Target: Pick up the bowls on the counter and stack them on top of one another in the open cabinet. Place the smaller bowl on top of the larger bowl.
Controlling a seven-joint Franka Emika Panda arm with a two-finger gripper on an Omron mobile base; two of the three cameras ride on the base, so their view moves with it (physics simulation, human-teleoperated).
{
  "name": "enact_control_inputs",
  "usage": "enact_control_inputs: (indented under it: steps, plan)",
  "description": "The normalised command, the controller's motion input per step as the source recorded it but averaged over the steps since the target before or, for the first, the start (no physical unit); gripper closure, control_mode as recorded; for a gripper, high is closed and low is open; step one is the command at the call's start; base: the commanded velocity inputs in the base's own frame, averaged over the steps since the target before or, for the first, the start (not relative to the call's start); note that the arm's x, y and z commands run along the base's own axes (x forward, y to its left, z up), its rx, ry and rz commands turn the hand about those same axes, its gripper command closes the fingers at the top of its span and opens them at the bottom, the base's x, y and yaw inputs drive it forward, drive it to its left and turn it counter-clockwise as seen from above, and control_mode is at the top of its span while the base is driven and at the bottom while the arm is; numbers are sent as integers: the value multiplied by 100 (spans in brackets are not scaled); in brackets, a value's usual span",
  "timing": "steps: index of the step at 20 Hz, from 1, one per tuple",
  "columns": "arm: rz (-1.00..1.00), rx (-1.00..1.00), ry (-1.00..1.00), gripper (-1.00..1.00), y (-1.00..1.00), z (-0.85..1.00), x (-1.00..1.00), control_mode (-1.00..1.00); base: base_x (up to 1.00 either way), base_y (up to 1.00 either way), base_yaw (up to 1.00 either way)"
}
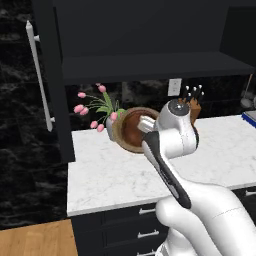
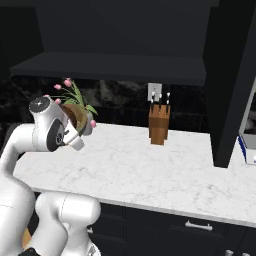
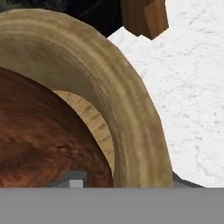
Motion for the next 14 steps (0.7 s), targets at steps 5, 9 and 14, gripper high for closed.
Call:
enact_control_inputs:
  steps: [5,9,14]
  plan:
    - [-22,15,-38,100,-59,100,-40,-100,0,0,0]
    - [-17,16,-32,100,-54,100,-39,-100,0,0,0]
    - [-12,14,-27,100,-45,100,-25,-100,0,0,0]
